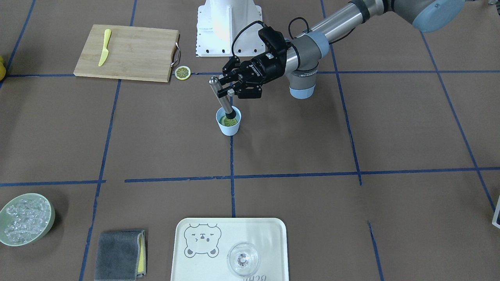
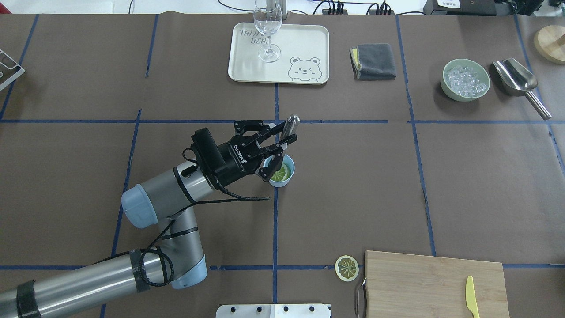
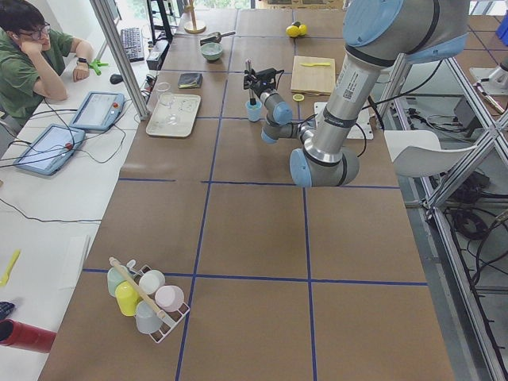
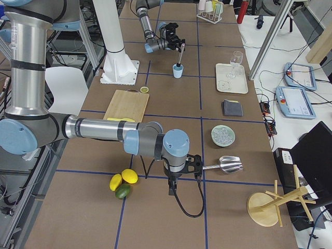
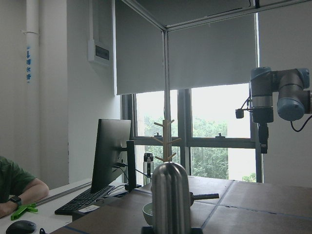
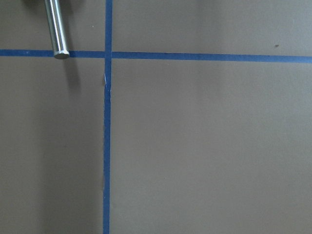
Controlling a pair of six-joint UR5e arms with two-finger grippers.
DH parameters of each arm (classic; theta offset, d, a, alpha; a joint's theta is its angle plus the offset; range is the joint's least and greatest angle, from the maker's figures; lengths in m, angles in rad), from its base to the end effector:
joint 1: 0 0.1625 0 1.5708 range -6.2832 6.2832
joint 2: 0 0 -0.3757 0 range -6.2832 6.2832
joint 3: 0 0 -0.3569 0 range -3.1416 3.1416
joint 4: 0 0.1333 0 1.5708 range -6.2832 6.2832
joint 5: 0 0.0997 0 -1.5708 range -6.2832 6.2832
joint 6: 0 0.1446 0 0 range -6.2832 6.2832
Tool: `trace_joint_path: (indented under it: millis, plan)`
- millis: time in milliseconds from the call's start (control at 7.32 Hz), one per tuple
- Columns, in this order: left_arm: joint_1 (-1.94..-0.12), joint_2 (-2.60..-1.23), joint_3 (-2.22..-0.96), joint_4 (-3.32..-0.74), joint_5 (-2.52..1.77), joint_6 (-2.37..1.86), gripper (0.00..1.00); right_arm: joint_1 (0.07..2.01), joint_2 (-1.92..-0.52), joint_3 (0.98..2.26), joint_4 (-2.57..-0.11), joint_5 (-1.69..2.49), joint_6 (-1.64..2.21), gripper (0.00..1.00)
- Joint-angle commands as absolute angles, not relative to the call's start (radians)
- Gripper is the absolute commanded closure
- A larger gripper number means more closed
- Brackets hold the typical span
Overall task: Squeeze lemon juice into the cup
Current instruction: 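Press the muddler down into the cup onto the lemon slice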
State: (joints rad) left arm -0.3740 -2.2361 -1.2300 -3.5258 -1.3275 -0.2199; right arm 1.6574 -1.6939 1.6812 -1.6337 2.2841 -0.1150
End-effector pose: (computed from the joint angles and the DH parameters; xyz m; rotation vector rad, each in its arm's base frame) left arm 0.5081 -0.3800 0.1772 1.8010 1.3753 0.2440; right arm 0.0733 -0.3970 0.6565 -0.0003 -0.7166 -0.0002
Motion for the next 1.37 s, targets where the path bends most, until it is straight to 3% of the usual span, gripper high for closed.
trace_joint_path:
  millis: [0,410,1229]
  plan:
    - [-0.353,-2.235,-1.181,-3.525,-1.321,-0.219,1.0,1.658,-1.694,1.678,-1.634,2.284,-0.115,0.0]
    - [-0.337,-2.243,-1.154,-3.525,-1.295,-0.219,1.0,1.658,-1.689,1.667,-1.634,2.284,-0.115,0.0]
    - [-0.405,-2.26,-1.298,-3.505,-1.305,-0.314,1.0,1.658,-1.686,1.666,-1.634,2.284,-0.115,0.0]
